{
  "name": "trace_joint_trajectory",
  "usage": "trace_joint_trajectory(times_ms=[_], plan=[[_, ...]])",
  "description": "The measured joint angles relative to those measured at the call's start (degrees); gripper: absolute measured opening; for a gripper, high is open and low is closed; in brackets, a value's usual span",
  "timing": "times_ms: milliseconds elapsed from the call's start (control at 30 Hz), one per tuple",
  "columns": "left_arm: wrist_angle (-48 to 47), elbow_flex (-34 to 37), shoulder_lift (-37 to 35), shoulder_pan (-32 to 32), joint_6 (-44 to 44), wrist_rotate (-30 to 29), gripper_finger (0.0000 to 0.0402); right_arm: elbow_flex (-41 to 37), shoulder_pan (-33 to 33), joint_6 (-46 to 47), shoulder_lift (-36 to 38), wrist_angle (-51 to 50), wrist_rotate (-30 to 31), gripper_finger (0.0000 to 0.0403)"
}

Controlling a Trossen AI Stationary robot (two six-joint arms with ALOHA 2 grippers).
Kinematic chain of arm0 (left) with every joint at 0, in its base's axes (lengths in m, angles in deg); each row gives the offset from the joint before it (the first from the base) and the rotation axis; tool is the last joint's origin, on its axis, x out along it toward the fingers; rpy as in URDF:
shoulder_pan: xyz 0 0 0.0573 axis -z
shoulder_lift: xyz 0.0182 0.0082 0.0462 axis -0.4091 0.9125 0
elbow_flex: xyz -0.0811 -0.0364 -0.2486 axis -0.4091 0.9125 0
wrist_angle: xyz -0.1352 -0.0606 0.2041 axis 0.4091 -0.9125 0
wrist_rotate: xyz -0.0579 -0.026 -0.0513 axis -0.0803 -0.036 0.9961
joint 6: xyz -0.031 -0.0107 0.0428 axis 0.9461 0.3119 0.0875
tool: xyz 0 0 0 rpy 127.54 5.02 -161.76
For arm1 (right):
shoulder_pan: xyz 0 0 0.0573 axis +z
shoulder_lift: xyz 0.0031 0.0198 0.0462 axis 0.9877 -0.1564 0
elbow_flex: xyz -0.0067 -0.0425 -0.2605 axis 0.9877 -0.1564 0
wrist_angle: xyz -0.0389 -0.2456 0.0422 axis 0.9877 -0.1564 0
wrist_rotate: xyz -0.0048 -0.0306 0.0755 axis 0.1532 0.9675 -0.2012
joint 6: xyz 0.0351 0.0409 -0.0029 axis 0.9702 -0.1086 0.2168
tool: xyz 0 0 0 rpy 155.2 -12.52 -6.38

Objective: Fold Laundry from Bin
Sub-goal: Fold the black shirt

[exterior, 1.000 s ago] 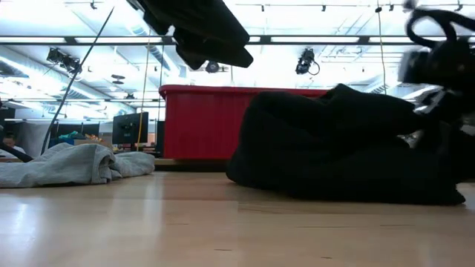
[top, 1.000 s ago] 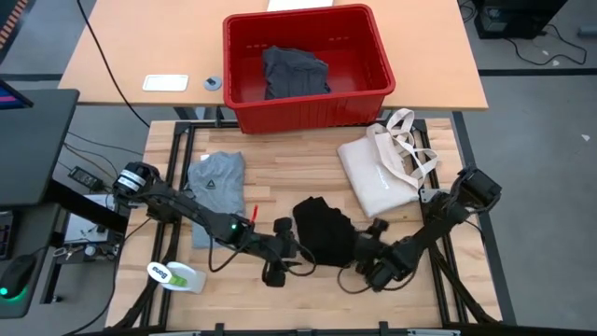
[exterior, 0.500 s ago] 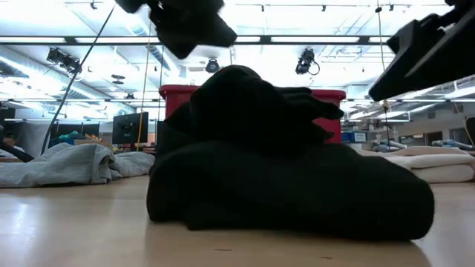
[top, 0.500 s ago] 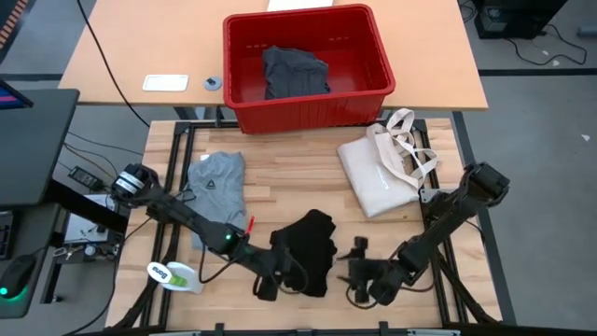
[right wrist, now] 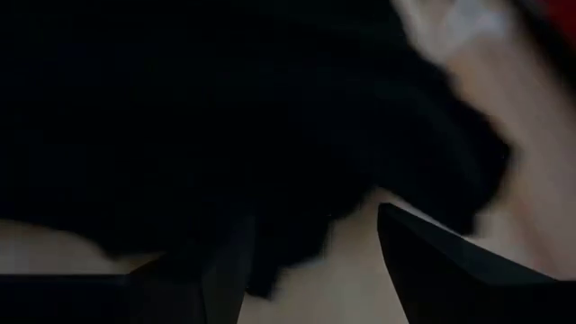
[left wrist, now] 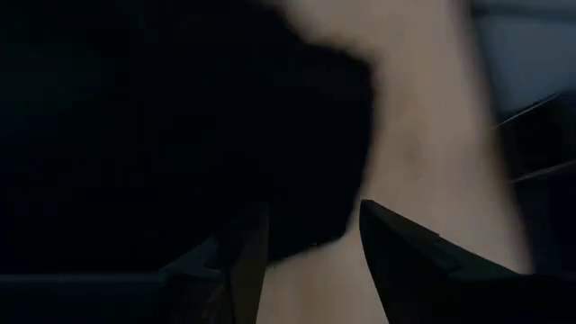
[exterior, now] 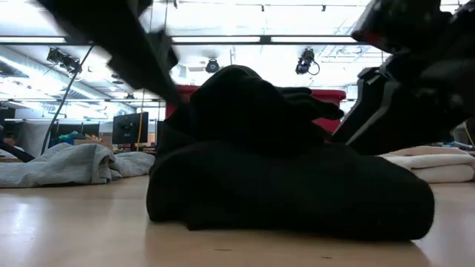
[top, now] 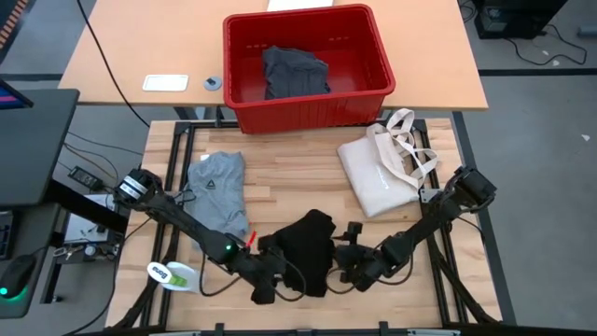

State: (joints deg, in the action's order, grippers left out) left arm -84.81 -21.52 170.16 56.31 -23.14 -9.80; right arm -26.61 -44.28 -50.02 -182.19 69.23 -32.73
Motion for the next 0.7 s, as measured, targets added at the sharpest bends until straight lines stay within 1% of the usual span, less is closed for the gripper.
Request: trace_joint_trajectory(times_ms=[100, 167, 300, 333, 400, 500, 633, 700], plan=[[-4.84, 0.04, 0.85, 0.78, 1.9, -3.9, 0.0181, 0.0, -0.12, 0.25, -0.41, 3.21, -2.02, 0.0242], [-6.72, 0.04, 0.84, 1.56, 1.35, -8.53, 0.0181, 0.0, 0.14, 0.2, -0.49, 3.97, -2.11, 0.0242], [-7.12, 0.04, 0.51, 2.95, -1.81, -19.16, 0.0181, 0.0, 0.09, -0.1, -0.49, 4.69, -2.16, 0.0242], [-7.18, 0.03, 0.36, 3.12, -2.99, -20.81, 0.0181, 0.0, -0.07, -0.1, -0.49, 4.69, -2.26, 0.0242], [-9.18, -0.04, 0.31, 3.11, -3.72, -22.27, 0.0181, 0.0, -0.17, -0.14, -0.49, 5.09, -2.32, 0.0242], [-10.69, 0.07, 0.68, 2.58, -2.24, -24.12, 0.0181, 0.0, -0.17, -0.26, -0.49, 5.81, -2.31, 0.0242], [-10.68, 0.02, 1.41, 2.88, -5.84, -29.79, 0.0181, 0.0, -0.17, -0.26, -0.49, 5.98, -2.35, 0.0242], [-10.5, 0.11, 1.49, 3.92, -9.02, -32.63, 0.0181, 0.0, -0.17, -0.09, -0.49, 5.96, -2.38, 0.0242]])
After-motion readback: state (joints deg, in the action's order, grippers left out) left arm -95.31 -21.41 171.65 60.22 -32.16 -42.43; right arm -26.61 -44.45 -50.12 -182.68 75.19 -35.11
